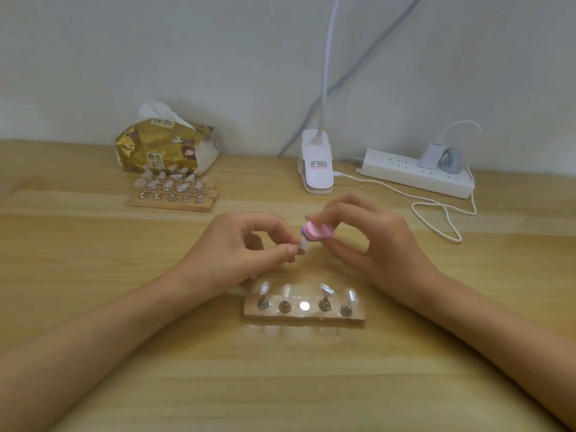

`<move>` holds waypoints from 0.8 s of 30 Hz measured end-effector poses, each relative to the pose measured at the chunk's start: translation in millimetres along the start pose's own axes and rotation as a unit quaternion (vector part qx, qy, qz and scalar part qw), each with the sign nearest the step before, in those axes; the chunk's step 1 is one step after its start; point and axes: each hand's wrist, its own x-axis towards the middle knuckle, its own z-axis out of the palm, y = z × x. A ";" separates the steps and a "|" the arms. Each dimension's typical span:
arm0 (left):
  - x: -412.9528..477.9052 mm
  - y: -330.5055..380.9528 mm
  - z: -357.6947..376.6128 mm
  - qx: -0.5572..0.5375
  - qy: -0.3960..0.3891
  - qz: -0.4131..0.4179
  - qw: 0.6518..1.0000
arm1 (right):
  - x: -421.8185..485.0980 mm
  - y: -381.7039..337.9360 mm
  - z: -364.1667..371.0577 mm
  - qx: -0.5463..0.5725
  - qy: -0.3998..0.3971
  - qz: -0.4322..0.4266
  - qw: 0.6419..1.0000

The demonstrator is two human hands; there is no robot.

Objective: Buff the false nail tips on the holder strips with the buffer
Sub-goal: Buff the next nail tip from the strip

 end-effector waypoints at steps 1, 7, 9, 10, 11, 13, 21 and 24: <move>-0.2 0.2 0.0 -0.002 -0.001 0.000 1.000 | 0.9 1.4 -3.4 0.003 0.017 0.020 1.000; 0.6 -1.3 0.2 -0.001 0.002 0.002 1.000 | -0.9 -4.4 3.6 -0.007 0.000 -0.037 0.999; 0.2 -1.4 0.1 -0.004 -0.002 0.002 1.000 | 0.6 -1.6 -2.6 -0.002 0.027 0.000 1.000; 0.0 -0.9 0.3 -0.007 -0.003 0.004 1.000 | 0.3 -3.0 -4.2 0.004 0.038 -0.007 0.999; 0.2 -0.7 0.5 -0.009 -0.003 0.004 1.000 | -0.4 -6.2 -2.8 0.007 0.037 -0.032 0.999; 0.8 -0.8 0.7 -0.011 0.000 0.003 1.000 | -1.9 -9.3 3.4 0.004 0.009 -0.073 0.997; 1.0 -1.6 -0.5 -0.027 -0.001 0.006 1.000 | 1.4 -12.8 5.1 0.028 0.013 -0.055 0.998; 0.3 -2.6 0.0 -0.017 0.003 0.006 1.000 | 3.0 -5.5 -2.6 0.043 0.019 0.015 0.999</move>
